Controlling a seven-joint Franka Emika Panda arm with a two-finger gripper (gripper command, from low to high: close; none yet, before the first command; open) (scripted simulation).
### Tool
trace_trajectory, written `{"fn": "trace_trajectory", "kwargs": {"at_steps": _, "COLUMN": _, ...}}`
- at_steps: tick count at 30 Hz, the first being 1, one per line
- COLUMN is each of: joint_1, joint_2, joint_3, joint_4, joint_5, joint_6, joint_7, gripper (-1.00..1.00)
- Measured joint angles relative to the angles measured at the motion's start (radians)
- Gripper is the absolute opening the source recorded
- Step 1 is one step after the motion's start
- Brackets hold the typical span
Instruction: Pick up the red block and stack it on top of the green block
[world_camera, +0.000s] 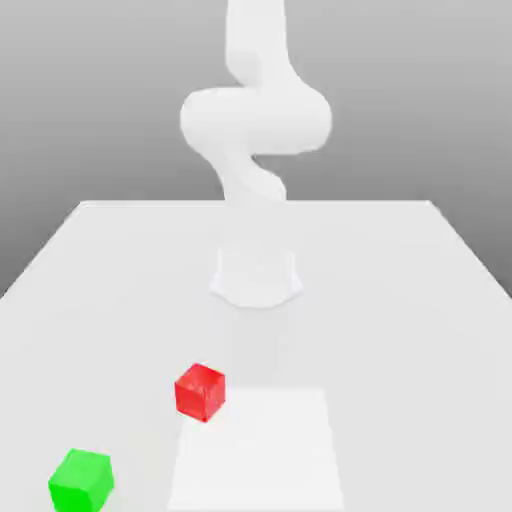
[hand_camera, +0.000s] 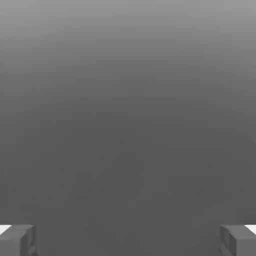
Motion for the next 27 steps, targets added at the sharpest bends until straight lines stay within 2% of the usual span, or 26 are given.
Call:
{"fn": "trace_trajectory", "kwargs": {"at_steps": 17, "joint_1": -0.163, "joint_2": 0.609, "joint_3": -0.027, "joint_4": -0.501, "joint_5": -0.008, "joint_6": 0.440, "joint_7": 0.244, "gripper": 0.00}}
{"fn": "trace_trajectory", "kwargs": {"at_steps": 24, "joint_1": -0.183, "joint_2": 0.900, "joint_3": -0.015, "joint_4": -0.501, "joint_5": 0.023, "joint_6": 0.680, "joint_7": 0.240, "gripper": 0.00}}
{"fn": "trace_trajectory", "kwargs": {"at_steps": 25, "joint_1": -0.186, "joint_2": 0.924, "joint_3": -0.012, "joint_4": -0.497, "joint_5": 0.025, "joint_6": 0.700, "joint_7": 0.238, "gripper": -1.00}}
{"fn": "trace_trajectory", "kwargs": {"at_steps": 27, "joint_1": -0.186, "joint_2": 0.924, "joint_3": -0.012, "joint_4": -0.497, "joint_5": 0.024, "joint_6": 0.700, "joint_7": 0.239, "gripper": -1.00}}
